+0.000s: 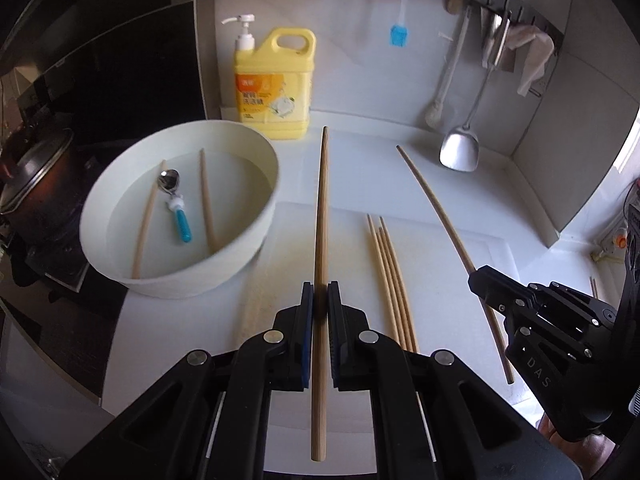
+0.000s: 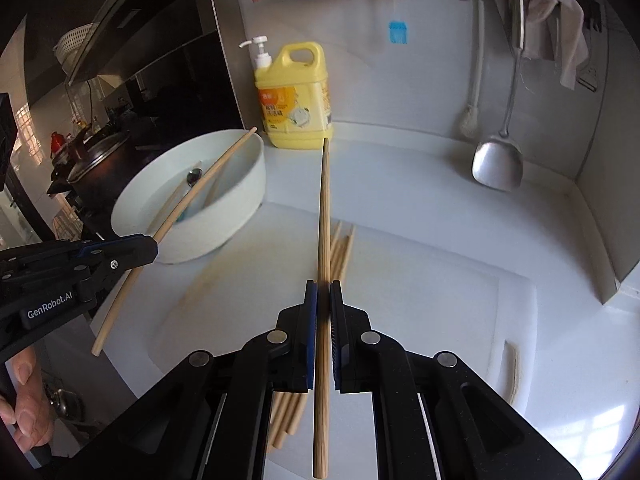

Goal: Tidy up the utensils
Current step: 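Carry both held chopsticks over the basin and open both tools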

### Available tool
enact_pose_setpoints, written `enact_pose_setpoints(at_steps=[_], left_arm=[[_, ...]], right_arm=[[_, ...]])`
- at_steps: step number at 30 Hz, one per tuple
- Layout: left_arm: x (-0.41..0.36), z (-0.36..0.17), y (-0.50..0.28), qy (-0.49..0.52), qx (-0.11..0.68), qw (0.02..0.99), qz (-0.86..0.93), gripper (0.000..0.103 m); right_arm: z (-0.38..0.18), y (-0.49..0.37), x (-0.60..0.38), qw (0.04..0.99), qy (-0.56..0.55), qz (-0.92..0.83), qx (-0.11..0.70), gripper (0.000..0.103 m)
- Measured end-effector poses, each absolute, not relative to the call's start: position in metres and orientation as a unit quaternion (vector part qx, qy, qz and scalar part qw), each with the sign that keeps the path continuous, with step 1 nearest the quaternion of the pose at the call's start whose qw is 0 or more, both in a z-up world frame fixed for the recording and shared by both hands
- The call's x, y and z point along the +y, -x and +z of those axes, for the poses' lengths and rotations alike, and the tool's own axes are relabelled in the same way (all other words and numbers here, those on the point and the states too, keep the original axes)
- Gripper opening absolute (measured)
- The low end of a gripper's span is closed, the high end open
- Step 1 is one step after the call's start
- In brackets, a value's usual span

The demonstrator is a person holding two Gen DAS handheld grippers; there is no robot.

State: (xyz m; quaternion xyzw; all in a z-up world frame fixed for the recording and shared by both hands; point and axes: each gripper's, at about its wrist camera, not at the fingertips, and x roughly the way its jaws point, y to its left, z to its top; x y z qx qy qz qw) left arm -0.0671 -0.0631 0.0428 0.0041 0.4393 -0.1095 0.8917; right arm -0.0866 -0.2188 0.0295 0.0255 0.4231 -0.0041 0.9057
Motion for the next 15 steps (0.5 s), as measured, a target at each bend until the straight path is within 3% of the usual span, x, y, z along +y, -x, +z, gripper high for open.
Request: enact_pose_setpoints(at_steps=[8, 15], left_arm=[[0.022, 0.065, 0.003, -0.008, 0.414, 0.908, -0.064, 0.008], [0.084, 0.043, -0.068, 0.000, 0.439, 0.896, -0.062, 0.008]], right_arm=[[0.046, 0.008, -0.154, 0.916, -0.032, 0.028, 0.400, 0.006], [0.022, -0.075, -0.096, 0.901, -0.044, 0.046, 0.429, 0.006]])
